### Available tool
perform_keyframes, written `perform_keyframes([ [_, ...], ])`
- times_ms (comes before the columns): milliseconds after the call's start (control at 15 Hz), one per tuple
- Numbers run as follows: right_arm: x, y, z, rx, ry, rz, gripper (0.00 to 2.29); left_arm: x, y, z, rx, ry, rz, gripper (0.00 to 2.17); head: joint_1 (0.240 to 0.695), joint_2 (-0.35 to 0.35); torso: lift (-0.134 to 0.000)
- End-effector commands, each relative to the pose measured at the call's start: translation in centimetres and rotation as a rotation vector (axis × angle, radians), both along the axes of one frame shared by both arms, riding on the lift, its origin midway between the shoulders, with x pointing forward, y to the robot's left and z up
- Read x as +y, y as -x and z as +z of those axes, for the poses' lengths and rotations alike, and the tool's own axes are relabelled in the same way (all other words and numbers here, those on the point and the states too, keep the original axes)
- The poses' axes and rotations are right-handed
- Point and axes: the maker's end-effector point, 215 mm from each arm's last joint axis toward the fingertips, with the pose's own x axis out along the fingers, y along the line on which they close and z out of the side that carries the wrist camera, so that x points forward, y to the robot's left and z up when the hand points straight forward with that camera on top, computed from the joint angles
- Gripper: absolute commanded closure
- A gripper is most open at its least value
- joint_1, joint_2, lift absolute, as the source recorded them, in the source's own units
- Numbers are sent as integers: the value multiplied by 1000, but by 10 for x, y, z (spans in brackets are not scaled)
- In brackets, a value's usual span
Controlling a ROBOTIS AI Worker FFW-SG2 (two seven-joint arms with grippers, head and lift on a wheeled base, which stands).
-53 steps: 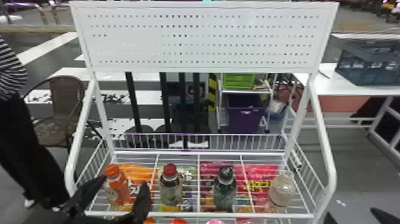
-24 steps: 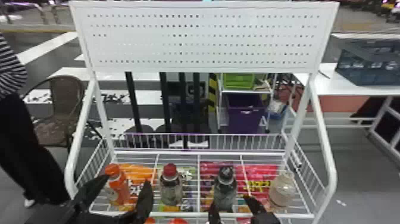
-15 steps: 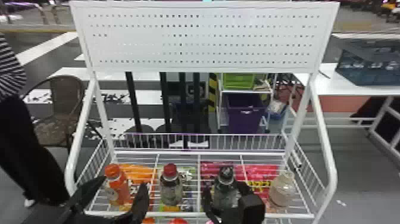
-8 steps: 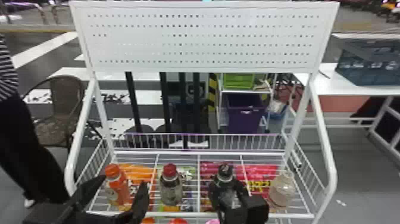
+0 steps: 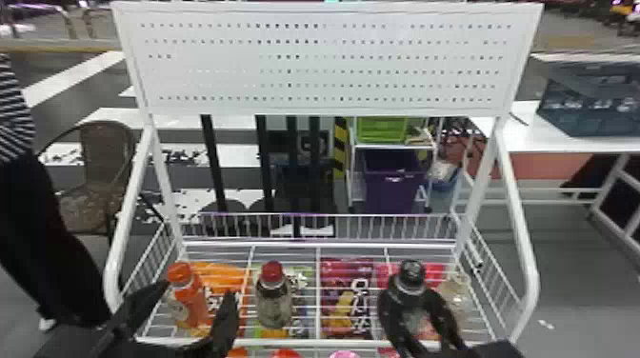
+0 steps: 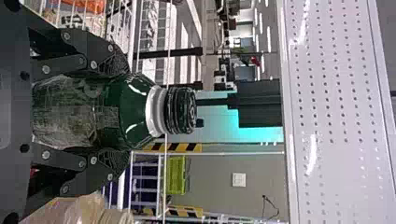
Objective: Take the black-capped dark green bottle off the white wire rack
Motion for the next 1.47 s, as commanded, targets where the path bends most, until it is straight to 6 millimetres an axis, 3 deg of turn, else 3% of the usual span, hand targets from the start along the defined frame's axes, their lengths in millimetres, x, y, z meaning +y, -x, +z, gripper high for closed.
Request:
perform_keyframes([
  [0,-39,28,14,3,7,-32,1143,-2,-1,0,-2,4,-1,144,499,0,0],
  [267,-112,68,65,-69,22,-116,1139,-10,-3,4,-10,15,-10,144,499,0,0],
  [467,-148,95,88,-90,-10,-111,1139,-12,-2,4,-10,15,-13,144,499,0,0],
  [533,-154,103,87,-83,-3,-108,1139,-12,-2,5,-11,15,-13,144,499,0,0],
  [733,-164,111,79,-66,-2,-104,1139,-16,-2,7,-16,20,-19,144,499,0,0],
  [1400,-160,110,77,-50,7,-93,1136,-15,-1,10,-19,20,-19,144,499,0,0],
])
